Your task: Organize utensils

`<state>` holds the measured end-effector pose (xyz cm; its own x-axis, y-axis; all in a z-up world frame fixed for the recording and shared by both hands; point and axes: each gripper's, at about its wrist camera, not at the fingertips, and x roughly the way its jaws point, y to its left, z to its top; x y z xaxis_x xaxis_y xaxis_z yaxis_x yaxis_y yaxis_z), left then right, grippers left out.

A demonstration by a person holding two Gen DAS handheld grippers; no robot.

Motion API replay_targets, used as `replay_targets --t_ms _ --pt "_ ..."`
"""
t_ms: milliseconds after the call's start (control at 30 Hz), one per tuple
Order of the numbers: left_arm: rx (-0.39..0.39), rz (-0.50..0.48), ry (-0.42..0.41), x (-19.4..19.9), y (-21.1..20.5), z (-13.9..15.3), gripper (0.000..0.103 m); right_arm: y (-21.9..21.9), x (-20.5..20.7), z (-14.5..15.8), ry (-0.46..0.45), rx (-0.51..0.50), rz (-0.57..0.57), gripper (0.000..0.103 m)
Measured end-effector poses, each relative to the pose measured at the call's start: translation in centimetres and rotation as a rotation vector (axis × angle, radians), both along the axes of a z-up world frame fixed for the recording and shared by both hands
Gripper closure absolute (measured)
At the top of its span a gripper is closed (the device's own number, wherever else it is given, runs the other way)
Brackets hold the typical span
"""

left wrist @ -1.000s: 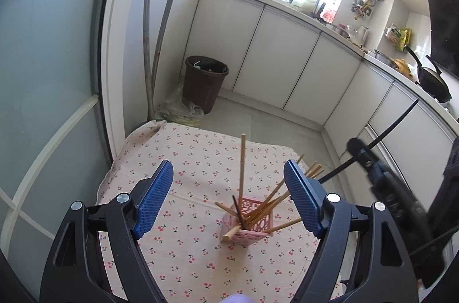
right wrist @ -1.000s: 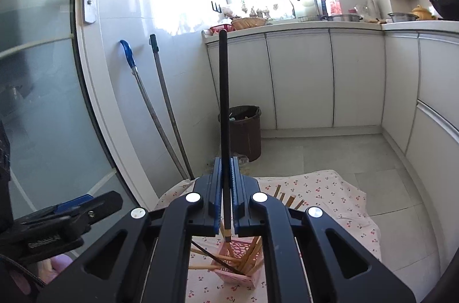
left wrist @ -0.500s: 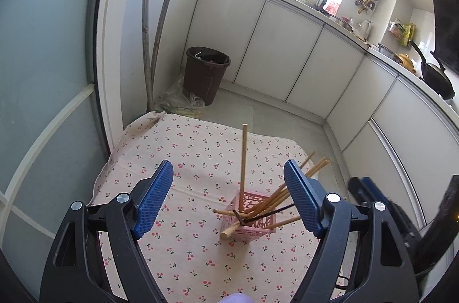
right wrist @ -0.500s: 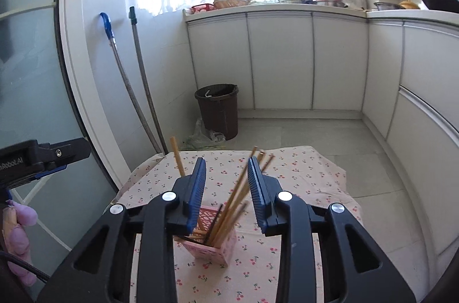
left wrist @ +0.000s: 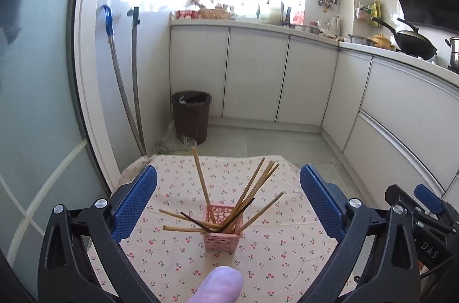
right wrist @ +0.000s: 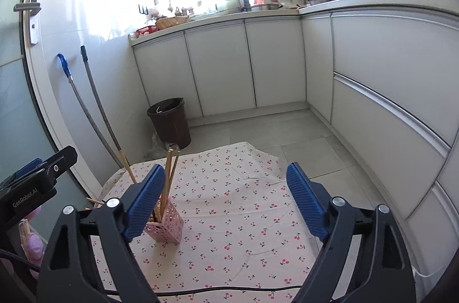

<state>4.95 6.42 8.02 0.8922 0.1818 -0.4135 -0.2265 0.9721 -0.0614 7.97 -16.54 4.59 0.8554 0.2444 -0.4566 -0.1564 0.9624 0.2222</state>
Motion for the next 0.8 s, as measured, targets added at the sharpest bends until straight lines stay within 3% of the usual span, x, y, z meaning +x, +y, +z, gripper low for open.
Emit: replay_targets --t_ms 100,233,433,800 --pt "-0.017 0.006 -0.09 -1.0 -0.7 0.5 0.007 -1.5 -0.5 0.0 -0.025 0.004 -0.032 0.007" --pt "-0.027 -0.111 -0.052 -0.4 -2.1 0.5 0.007 -2.4 -0.3 0.0 -0.01 0.003 -0.088 0.007" --pt "0.127 -0.035 -0.059 -0.1 -4.3 -0.6 0.007 -2.0 -0.3 -0.2 -0.007 -0.015 -0.091 0.007" --pt "0.119 -0.031 0.059 0.9 -3.8 -1.6 0.007 -1.3 0.0 -0.7 0.003 -0.059 -0.103 0.007"
